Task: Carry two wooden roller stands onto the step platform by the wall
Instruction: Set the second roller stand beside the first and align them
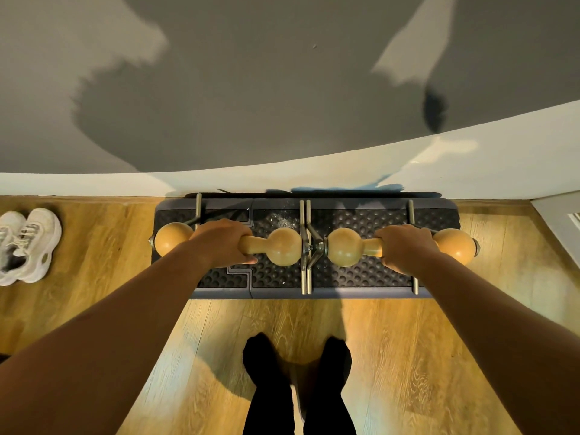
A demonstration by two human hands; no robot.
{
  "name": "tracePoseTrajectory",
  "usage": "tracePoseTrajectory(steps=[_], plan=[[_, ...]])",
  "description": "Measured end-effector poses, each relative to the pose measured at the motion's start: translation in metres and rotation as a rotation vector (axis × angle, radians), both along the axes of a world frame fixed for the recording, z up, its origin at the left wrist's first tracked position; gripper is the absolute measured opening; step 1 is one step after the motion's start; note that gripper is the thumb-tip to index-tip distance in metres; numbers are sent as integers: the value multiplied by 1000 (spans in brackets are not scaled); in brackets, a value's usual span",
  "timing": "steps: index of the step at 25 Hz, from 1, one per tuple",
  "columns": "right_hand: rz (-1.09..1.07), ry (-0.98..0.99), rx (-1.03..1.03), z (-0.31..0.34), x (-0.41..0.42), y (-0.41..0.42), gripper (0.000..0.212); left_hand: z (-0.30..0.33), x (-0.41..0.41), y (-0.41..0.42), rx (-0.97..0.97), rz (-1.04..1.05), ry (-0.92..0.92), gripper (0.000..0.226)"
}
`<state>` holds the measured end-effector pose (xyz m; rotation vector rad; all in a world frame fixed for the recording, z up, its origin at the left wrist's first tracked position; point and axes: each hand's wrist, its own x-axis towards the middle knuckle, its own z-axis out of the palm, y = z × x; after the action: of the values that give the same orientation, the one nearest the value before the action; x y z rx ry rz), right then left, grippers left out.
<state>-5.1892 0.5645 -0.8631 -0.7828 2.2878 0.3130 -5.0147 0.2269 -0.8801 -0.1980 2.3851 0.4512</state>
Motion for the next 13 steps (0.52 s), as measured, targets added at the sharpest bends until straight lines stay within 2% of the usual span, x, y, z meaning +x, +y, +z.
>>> tracePoseTrajectory(steps=[13], plan=[[-9,10,30,0,2,-1,18,-2,2,2,-20,14,5,31]])
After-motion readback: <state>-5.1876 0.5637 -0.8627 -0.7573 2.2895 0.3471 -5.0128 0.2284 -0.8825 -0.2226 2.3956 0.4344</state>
